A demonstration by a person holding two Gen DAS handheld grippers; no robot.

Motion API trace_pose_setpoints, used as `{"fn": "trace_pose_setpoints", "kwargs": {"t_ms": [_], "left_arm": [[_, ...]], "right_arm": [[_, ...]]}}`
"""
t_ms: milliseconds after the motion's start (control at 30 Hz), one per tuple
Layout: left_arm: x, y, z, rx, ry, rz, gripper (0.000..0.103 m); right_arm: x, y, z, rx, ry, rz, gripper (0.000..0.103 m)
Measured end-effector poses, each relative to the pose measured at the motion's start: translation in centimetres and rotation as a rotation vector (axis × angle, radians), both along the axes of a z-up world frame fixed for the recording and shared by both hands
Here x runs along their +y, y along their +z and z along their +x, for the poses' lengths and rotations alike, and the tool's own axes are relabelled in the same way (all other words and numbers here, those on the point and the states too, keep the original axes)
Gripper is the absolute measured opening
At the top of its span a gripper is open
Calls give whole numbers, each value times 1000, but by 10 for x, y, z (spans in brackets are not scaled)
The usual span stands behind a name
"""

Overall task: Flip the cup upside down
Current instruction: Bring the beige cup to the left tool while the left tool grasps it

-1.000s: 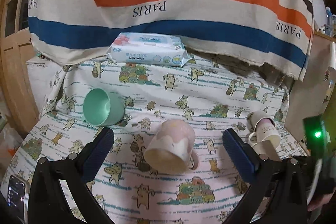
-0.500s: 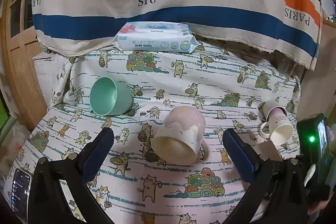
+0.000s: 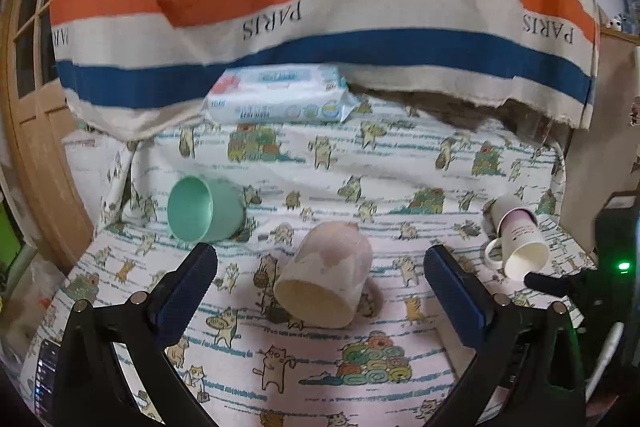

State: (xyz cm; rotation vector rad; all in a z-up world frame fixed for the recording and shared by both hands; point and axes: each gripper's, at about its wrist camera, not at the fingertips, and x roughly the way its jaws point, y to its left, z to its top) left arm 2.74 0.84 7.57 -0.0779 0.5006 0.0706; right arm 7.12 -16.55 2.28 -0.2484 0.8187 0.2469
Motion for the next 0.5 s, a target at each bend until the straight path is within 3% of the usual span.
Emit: {"fn": "trace_pose_setpoints", "kwargs": {"t_ms": [167, 267, 400, 467, 500], "left_arm": [[-10, 10, -11, -42, -12, 2, 103], [-16, 12, -23, -116, -33, 3, 103], [-30, 11, -33, -180, -40, 71, 103], [-37, 10, -33, -177, -62, 89, 103], [-40, 9, -32, -172, -66, 92, 103]], "right_arm": [[-25, 25, -25, -205, 8, 40, 86], [-54, 28, -38, -324, -20, 97, 87], [-85, 23, -47, -389, -34, 187, 94], [-95, 19, -51, -420, -36, 206, 103], [-100, 17, -54, -455, -35, 212, 103]]}}
